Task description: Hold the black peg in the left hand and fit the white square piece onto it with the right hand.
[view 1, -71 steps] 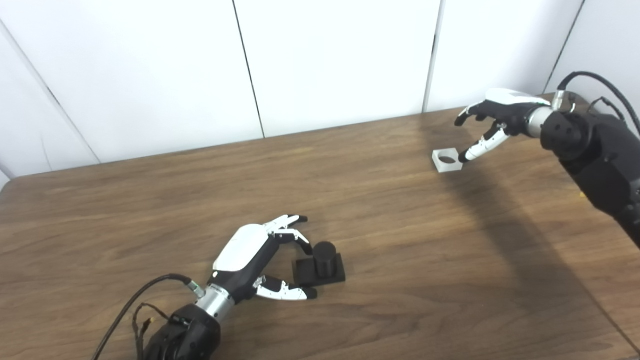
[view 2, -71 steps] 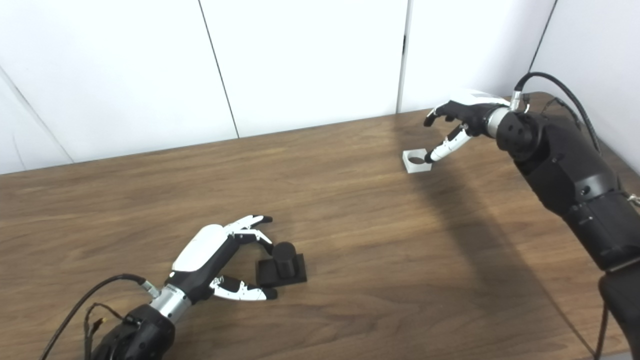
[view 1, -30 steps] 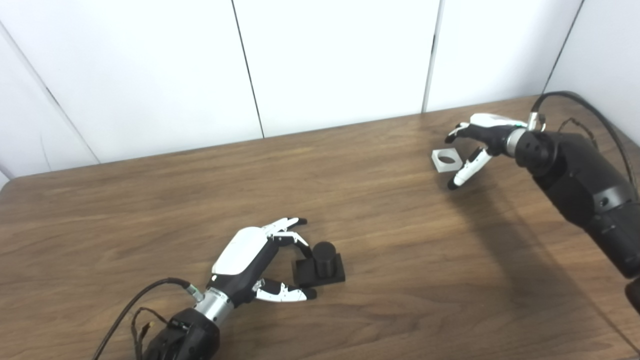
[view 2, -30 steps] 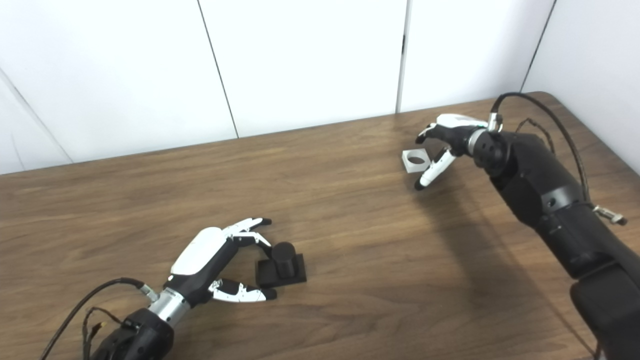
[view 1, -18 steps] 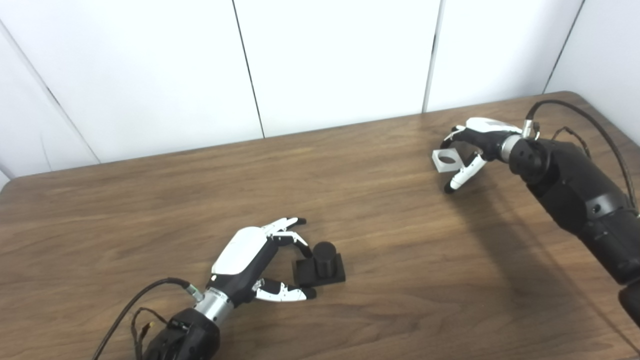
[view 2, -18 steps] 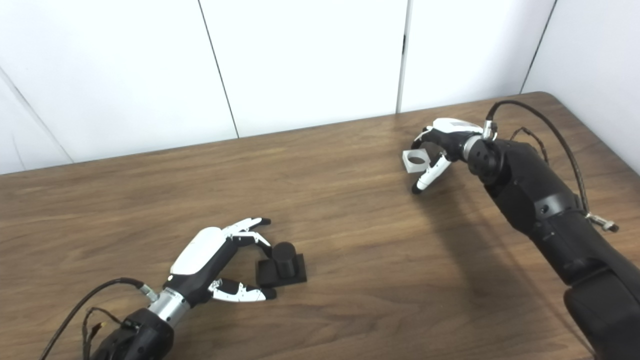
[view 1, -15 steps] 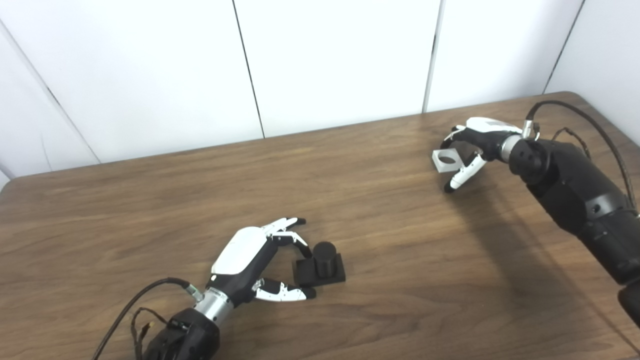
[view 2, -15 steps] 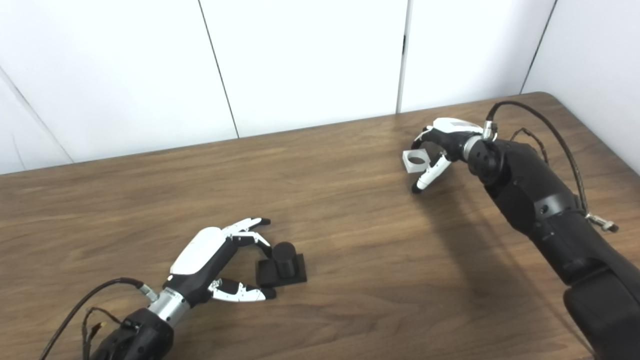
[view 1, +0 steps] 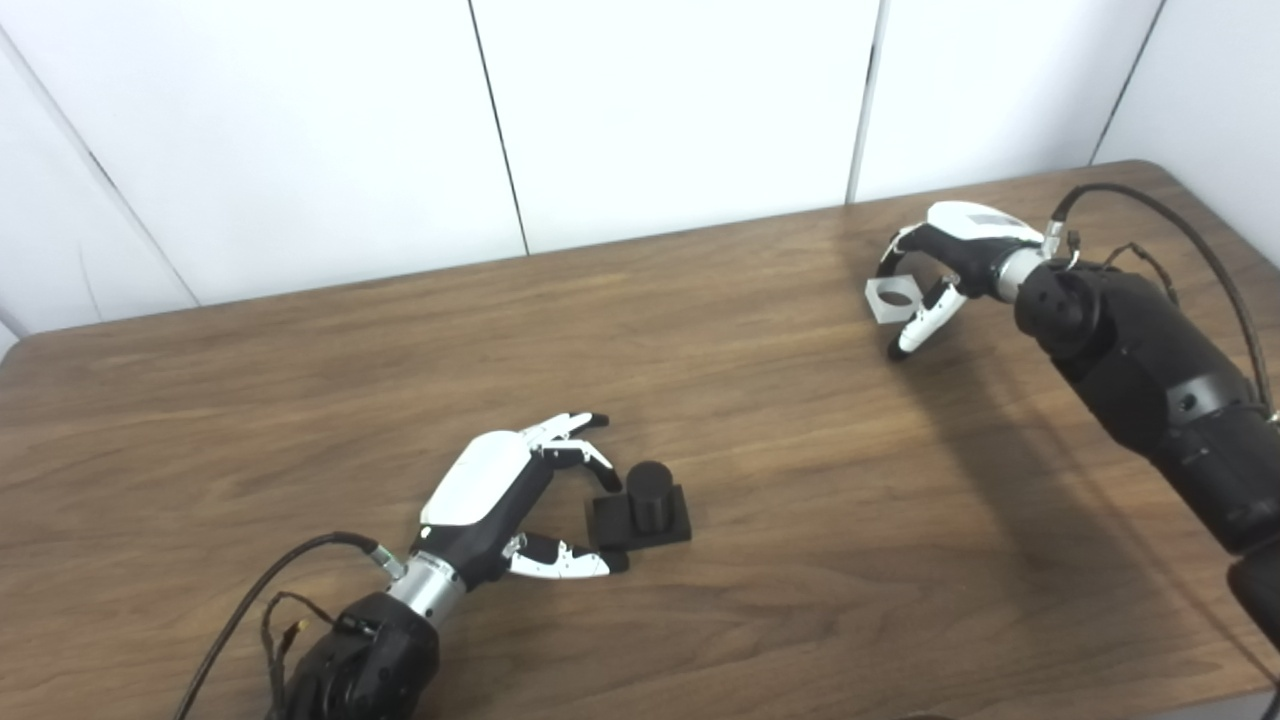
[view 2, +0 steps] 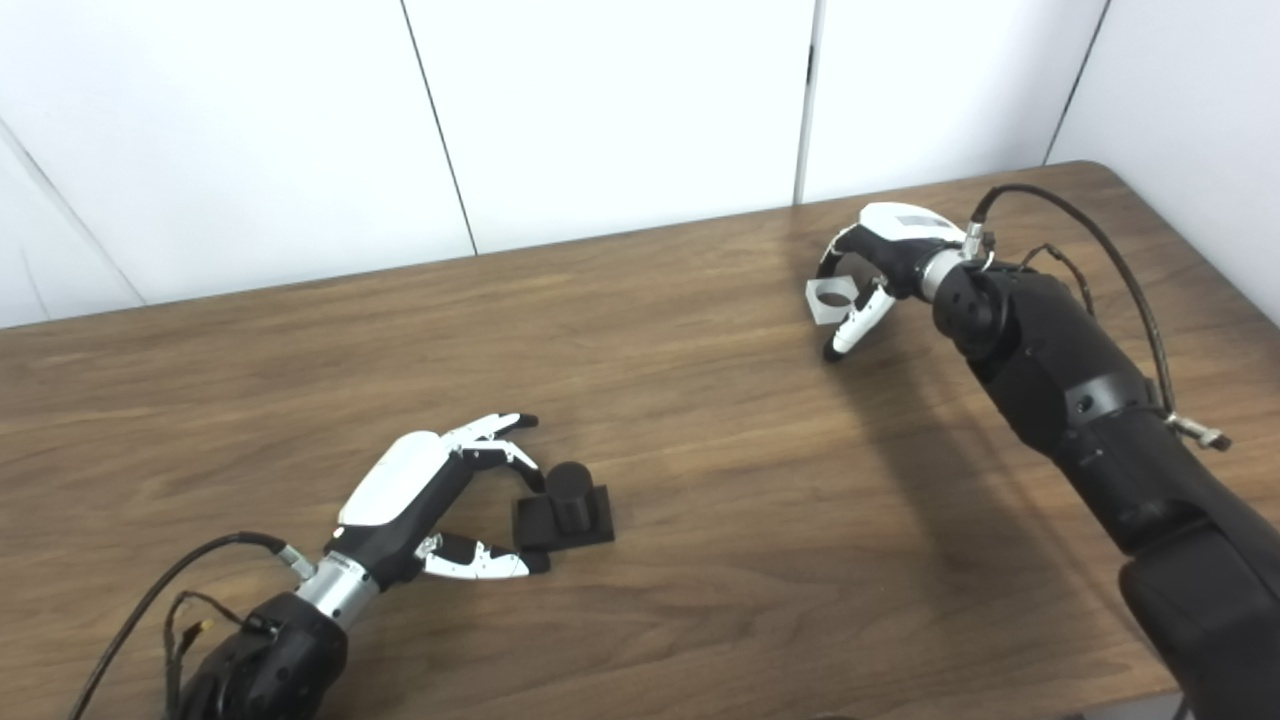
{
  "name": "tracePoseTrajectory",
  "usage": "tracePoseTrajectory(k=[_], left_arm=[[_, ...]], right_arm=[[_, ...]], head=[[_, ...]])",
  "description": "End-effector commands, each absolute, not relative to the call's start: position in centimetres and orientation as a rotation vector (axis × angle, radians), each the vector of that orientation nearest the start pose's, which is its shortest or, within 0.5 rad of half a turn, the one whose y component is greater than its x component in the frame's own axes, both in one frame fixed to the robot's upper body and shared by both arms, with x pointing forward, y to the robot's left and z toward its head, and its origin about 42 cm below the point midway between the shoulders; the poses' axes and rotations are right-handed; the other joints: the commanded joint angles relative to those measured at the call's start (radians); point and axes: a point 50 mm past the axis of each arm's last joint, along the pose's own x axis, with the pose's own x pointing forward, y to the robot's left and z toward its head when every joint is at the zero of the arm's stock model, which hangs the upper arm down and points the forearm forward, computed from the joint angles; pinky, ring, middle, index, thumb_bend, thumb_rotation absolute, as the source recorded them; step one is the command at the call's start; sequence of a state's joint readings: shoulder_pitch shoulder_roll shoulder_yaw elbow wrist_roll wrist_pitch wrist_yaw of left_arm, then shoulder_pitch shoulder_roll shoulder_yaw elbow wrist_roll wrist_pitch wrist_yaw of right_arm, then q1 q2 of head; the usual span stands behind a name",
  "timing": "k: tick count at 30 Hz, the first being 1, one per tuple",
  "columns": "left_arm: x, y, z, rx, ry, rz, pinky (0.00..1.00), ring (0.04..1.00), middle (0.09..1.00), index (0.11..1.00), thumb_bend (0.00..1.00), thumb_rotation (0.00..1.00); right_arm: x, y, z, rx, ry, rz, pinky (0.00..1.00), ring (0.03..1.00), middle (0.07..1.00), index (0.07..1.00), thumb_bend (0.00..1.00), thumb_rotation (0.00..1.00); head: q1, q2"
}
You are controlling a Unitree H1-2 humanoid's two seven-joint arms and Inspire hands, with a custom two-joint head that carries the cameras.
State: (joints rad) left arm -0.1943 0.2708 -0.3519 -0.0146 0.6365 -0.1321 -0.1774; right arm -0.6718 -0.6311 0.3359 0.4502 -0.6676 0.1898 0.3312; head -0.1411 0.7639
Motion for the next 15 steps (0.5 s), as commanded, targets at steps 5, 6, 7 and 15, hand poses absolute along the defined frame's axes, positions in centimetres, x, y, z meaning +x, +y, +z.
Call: tracePoseTrajectory(k=[5,6,7,15], left_arm=[[32.54,18.9,14.54,0.995,-0.323,-0.516,0.91,0.931,0.913,0.568,0.82,0.21],[32.54,18.89,14.54,0.995,-0.323,-0.516,0.91,0.93,0.913,0.568,0.82,0.21],[32.54,18.88,14.54,0.994,-0.324,-0.515,0.91,0.929,0.913,0.569,0.81,0.22],[32.52,18.93,14.61,1.001,-0.322,-0.515,0.9,0.929,0.913,0.569,0.81,0.22]], right_arm=[[47.55,-37.8,24.81,-1.43,0.153,0.08,0.9,0.885,0.856,0.526,0.56,0.14],[47.52,-37.83,24.77,-1.436,0.15,0.07,0.89,0.878,0.847,0.511,0.54,0.14],[47.5,-37.84,24.74,-1.439,0.147,0.064,0.89,0.871,0.838,0.502,0.53,0.14],[47.49,-38.14,24.63,-1.487,0.078,0.038,0.84,0.824,0.786,0.487,0.52,0.13]], head=[[0.002,0.001],[0.002,0.002],[0.002,0.002],[0.002,0.002]])
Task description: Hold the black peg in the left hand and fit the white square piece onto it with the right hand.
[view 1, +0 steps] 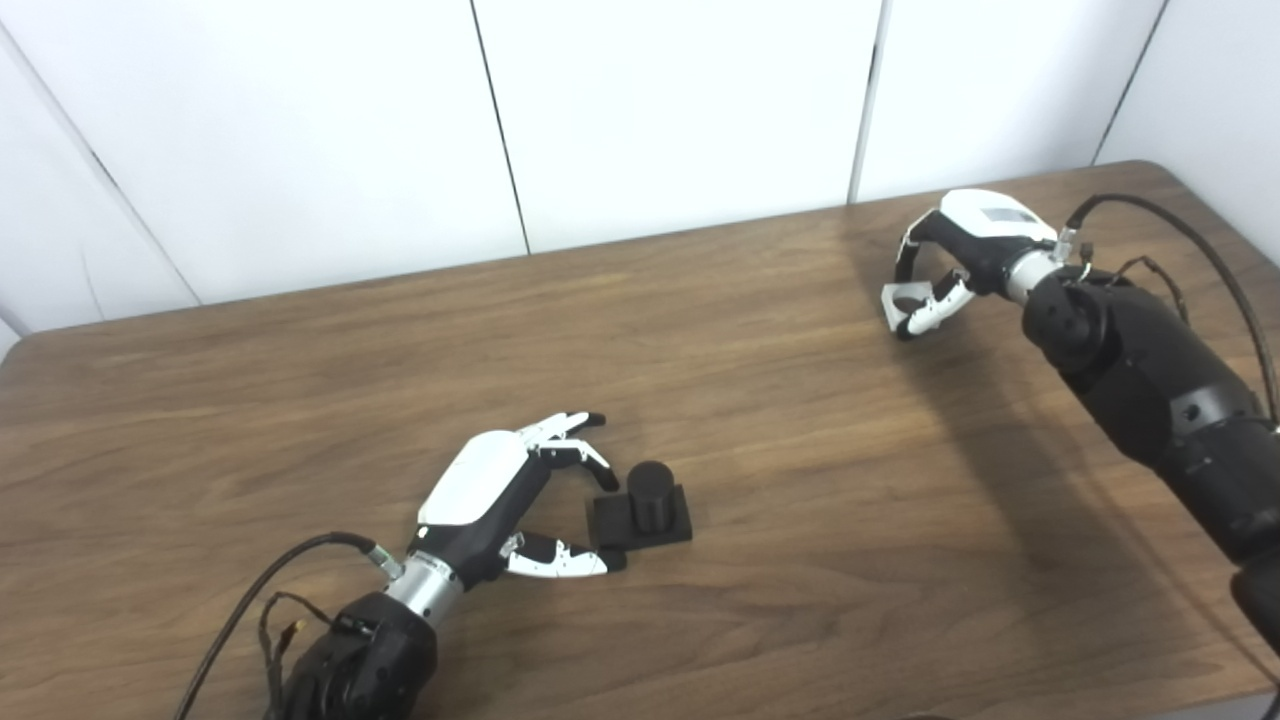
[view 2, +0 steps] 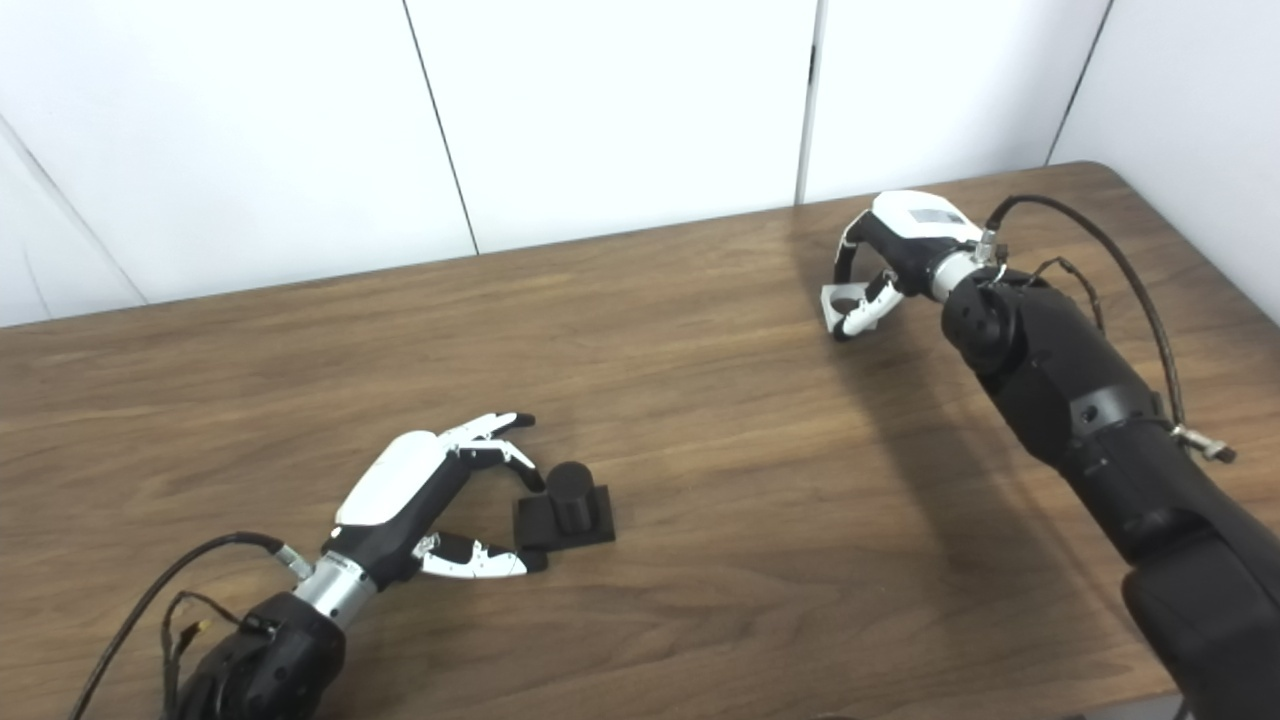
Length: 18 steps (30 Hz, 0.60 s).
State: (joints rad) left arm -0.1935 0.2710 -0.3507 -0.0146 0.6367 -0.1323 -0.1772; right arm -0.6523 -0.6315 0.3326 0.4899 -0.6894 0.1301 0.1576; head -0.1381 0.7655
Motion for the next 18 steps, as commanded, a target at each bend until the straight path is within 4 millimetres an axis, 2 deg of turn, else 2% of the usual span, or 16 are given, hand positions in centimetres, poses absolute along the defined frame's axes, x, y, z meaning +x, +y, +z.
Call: tracePoseTrajectory(k=[1,11,12,14,18], left_arm=[[32.52,18.93,14.62,1.002,-0.322,-0.515,0.9,0.929,0.913,0.569,0.81,0.22],[32.42,18.63,14.36,0.996,-0.33,-0.511,0.88,0.921,0.909,0.559,0.81,0.19],[32.42,18.6,14.34,0.996,-0.331,-0.51,0.88,0.922,0.91,0.527,0.67,0.14],[32.42,18.55,14.3,0.996,-0.333,-0.507,0.88,0.92,0.91,0.499,0.55,0.09],[32.46,18.53,14.27,0.993,-0.333,-0.507,0.88,0.92,0.909,0.492,0.52,0.08]], right_arm=[[47.49,-38.13,24.66,-1.488,0.076,0.038,0.84,0.825,0.786,0.487,0.52,0.13],[47.43,-37.96,24.81,-1.479,0.062,0.041,0.84,0.818,0.78,0.487,0.52,0.13],[47.44,-37.95,24.81,-1.481,0.06,0.041,0.83,0.817,0.78,0.487,0.52,0.13],[47.45,-37.97,24.82,-1.482,0.058,0.041,0.82,0.814,0.778,0.487,0.52,0.13],[47.46,-38.01,24.93,-1.47,0.057,0.036,0.83,0.819,0.781,0.487,0.52,0.13]], head=[[-0.001,0.001],[0.002,0.005],[0.002,0.005],[0.002,0.005],[0.002,0.005]])
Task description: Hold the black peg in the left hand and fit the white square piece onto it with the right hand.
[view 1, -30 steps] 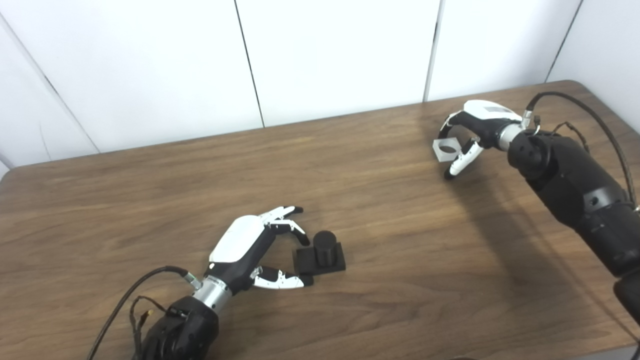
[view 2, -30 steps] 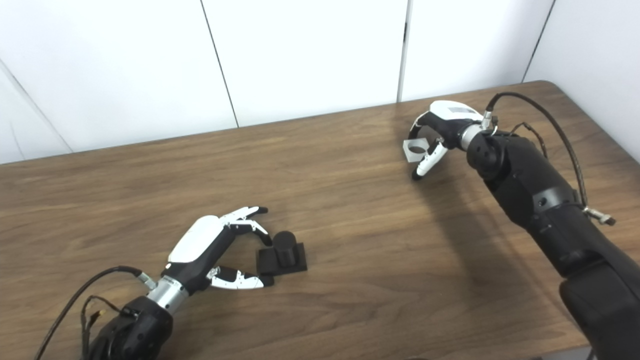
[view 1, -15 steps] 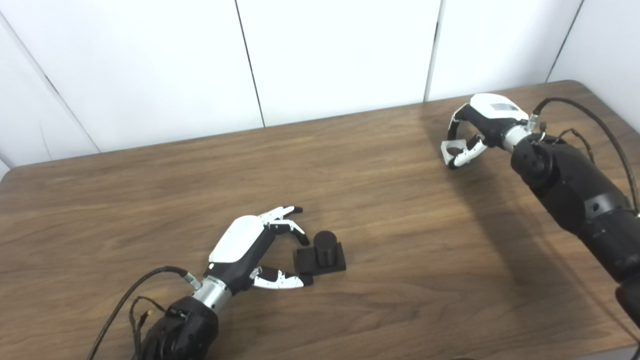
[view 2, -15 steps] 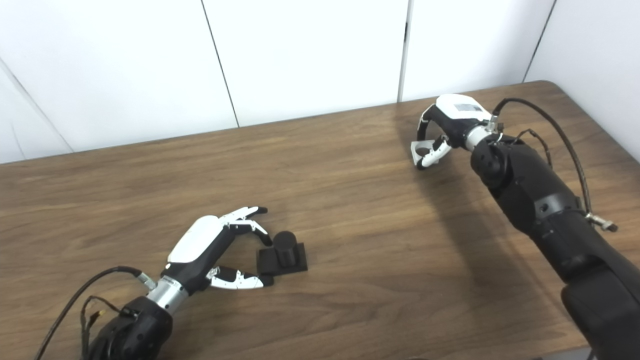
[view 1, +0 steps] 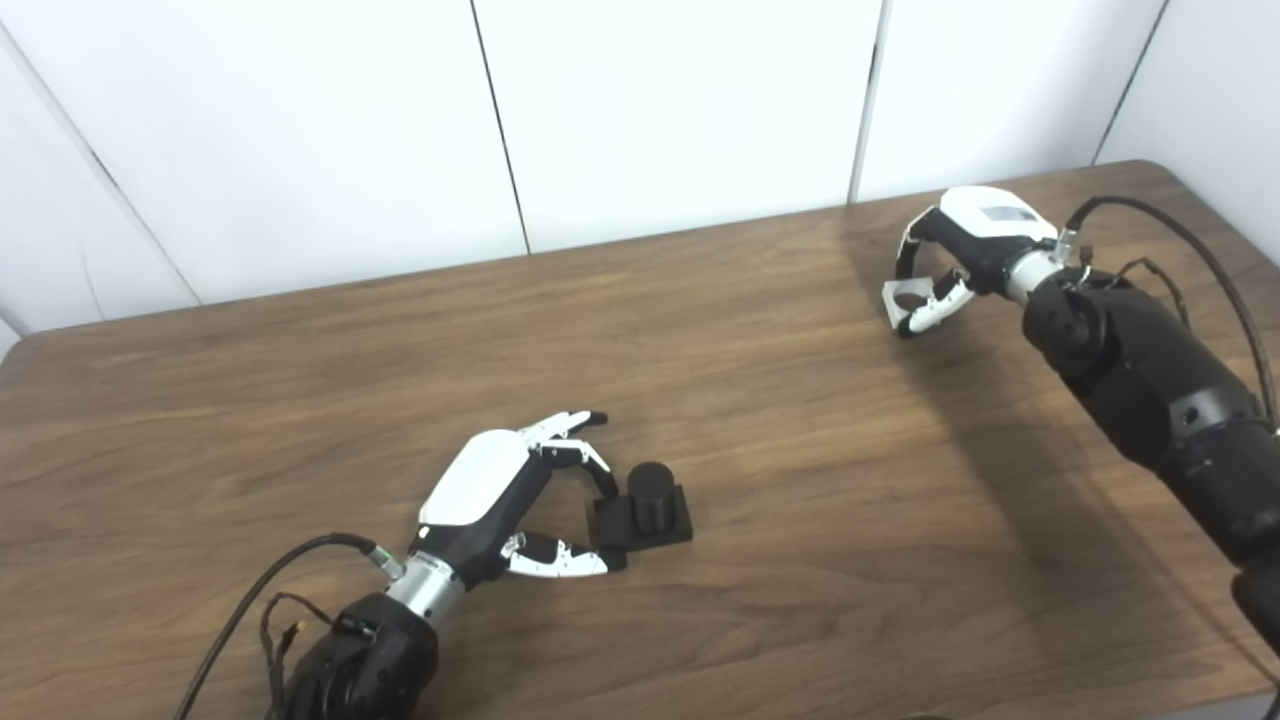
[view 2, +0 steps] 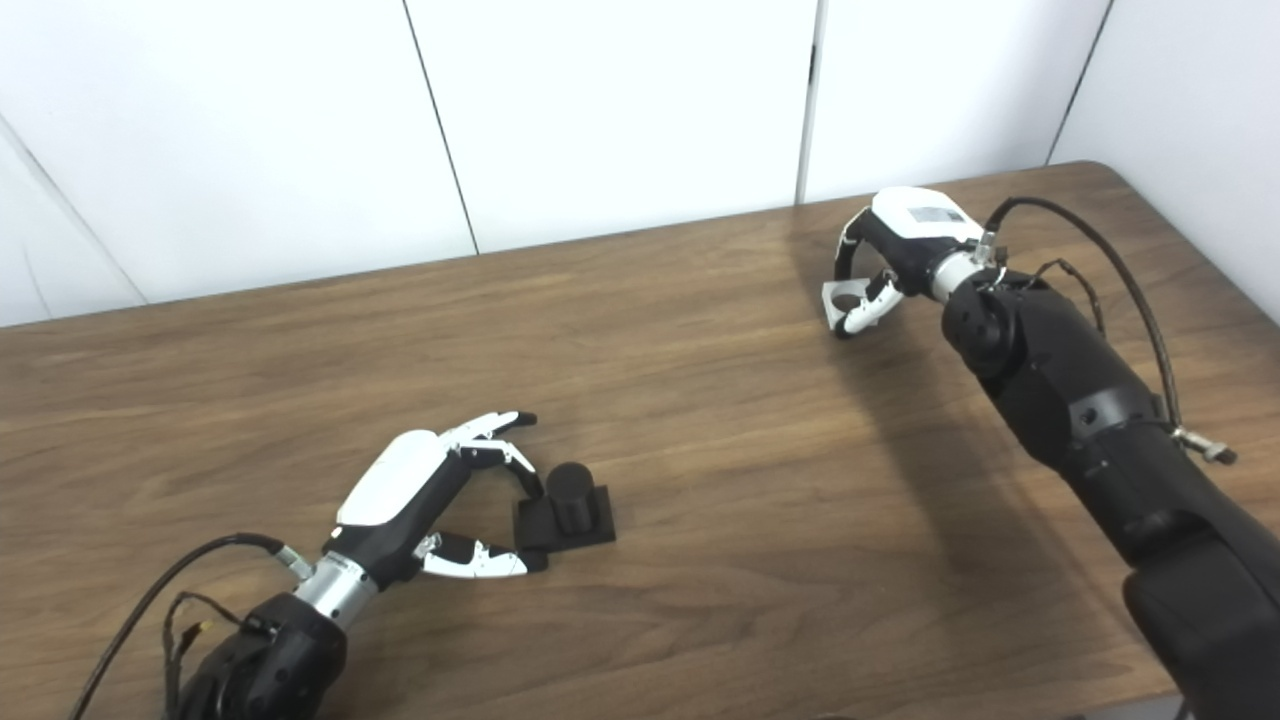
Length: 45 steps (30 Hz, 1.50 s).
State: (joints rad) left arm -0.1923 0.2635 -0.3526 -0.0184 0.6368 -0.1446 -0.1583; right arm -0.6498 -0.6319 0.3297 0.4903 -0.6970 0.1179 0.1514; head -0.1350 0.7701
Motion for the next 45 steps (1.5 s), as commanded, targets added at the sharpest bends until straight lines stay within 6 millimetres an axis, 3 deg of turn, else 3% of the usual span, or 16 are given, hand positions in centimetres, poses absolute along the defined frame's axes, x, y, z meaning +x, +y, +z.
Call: tracePoseTrajectory(k=[1,23,34,45], left_arm=[[32.5,18.5,14.3,0.993,-0.332,-0.506,0.88,0.92,0.909,0.492,0.52,0.07],[32.5,18.3,14.1,0.993,-0.327,-0.51,0.89,0.922,0.908,0.488,0.52,0.07],[32.8,18.0,14.0,0.992,-0.322,-0.516,0.9,0.927,0.91,0.489,0.52,0.07],[33.1,17.9,14.1,0.997,-0.323,-0.518,0.9,0.929,0.912,0.489,0.52,0.08]], right_arm=[[47.4,-38.0,25.0,-1.467,0.054,0.036,0.83,0.817,0.78,0.487,0.52,0.13],[47.2,-37.6,26.2,-1.451,0.006,0.029,0.86,0.843,0.794,0.487,0.52,0.13],[46.2,-34.4,31.7,-1.407,-0.237,0.039,0.94,0.885,0.81,0.484,0.52,0.13],[43.2,-31.3,37.1,-1.394,-0.468,0.057,0.87,0.886,0.804,0.482,0.52,0.13]], head=[[-0.001,0.001],[0.002,0.006],[-0.003,0.001],[-0.001,0.001]])
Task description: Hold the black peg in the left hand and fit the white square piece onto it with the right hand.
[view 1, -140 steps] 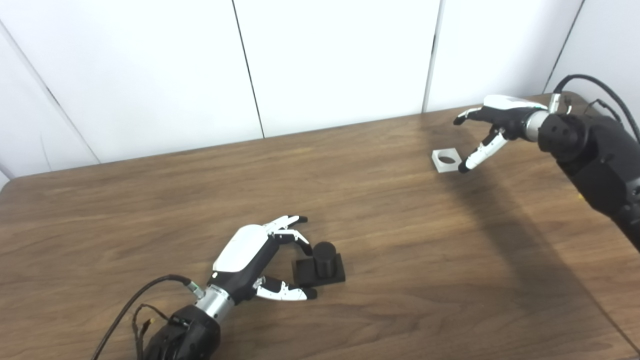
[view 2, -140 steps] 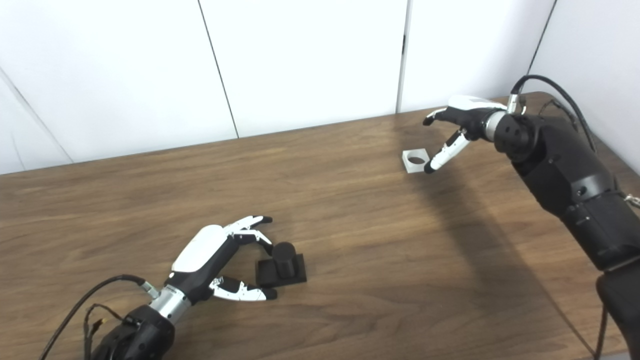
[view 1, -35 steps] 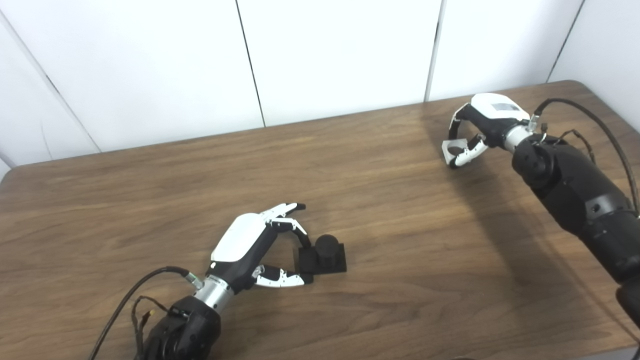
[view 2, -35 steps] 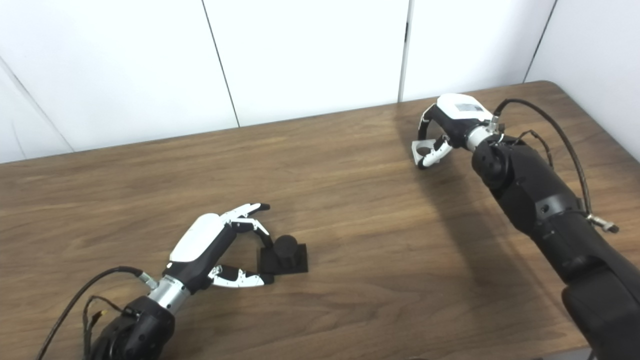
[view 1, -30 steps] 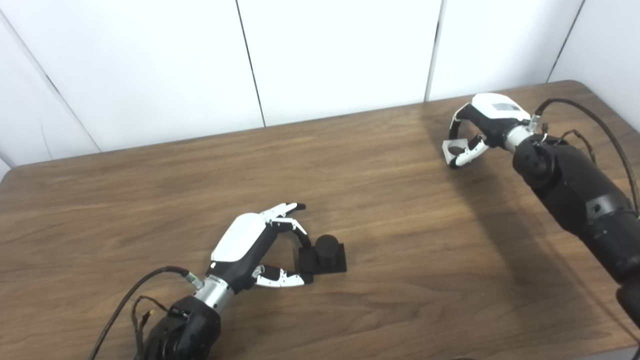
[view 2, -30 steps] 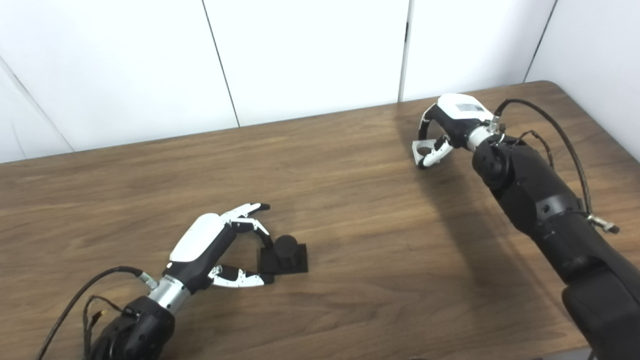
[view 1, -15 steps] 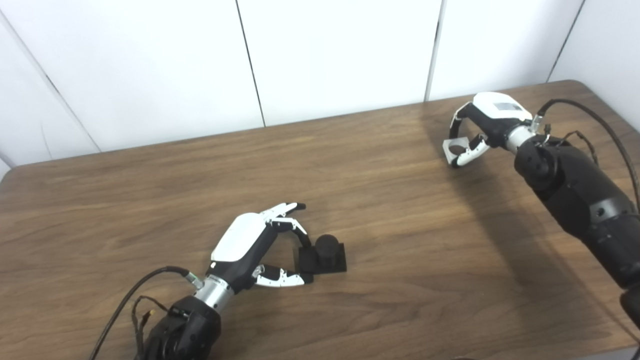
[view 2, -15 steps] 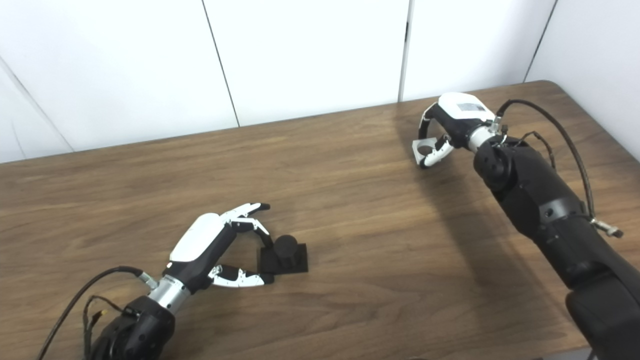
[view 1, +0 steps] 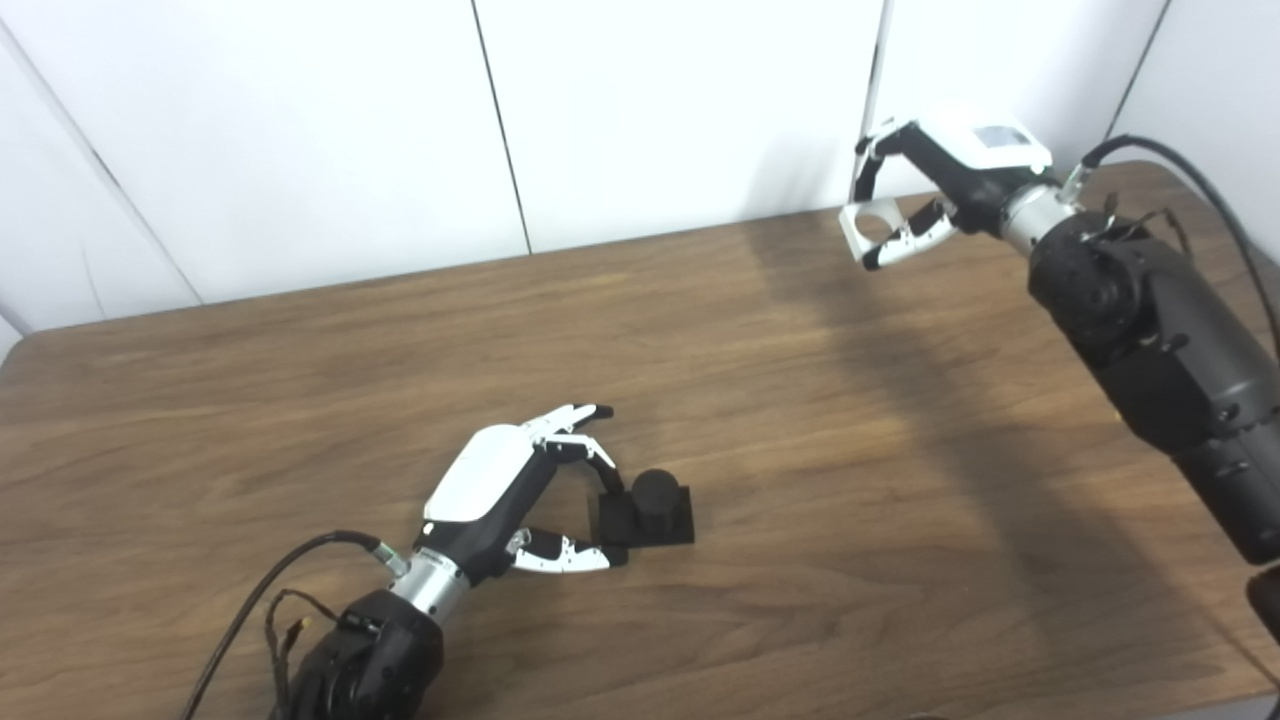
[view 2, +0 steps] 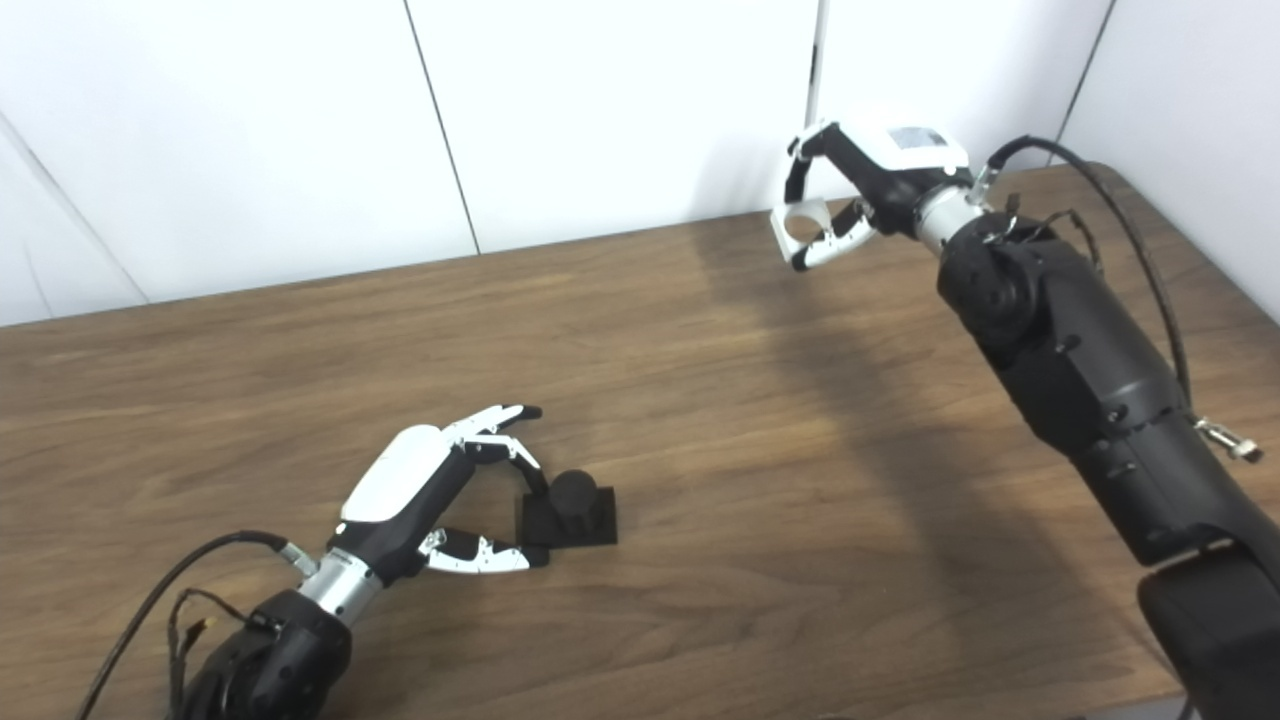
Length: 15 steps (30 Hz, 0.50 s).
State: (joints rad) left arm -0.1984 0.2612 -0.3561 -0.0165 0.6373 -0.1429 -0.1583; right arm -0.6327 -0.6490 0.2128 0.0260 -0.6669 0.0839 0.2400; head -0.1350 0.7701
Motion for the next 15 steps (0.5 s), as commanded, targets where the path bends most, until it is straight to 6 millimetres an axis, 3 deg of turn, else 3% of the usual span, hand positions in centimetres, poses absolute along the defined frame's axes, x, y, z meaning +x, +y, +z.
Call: tracePoseTrajectory(k=[1,15], left_arm=[[33.1,17.9,14.1,0.995,-0.324,-0.518,0.9,0.929,0.91,0.489,0.52,0.08],[33.1,17.9,14.2,0.994,-0.329,-0.514,0.89,0.927,0.906,0.488,0.52,0.07]], right_arm=[[42.7,-30.9,37.4,-1.378,-0.488,0.07,0.87,0.89,0.806,0.482,0.52,0.13],[36.5,-25.5,38.7,-1.302,-0.682,0.28,0.83,0.887,0.799,0.48,0.52,0.14]], head=[[0.0,0.002],[0.011,0.003]])
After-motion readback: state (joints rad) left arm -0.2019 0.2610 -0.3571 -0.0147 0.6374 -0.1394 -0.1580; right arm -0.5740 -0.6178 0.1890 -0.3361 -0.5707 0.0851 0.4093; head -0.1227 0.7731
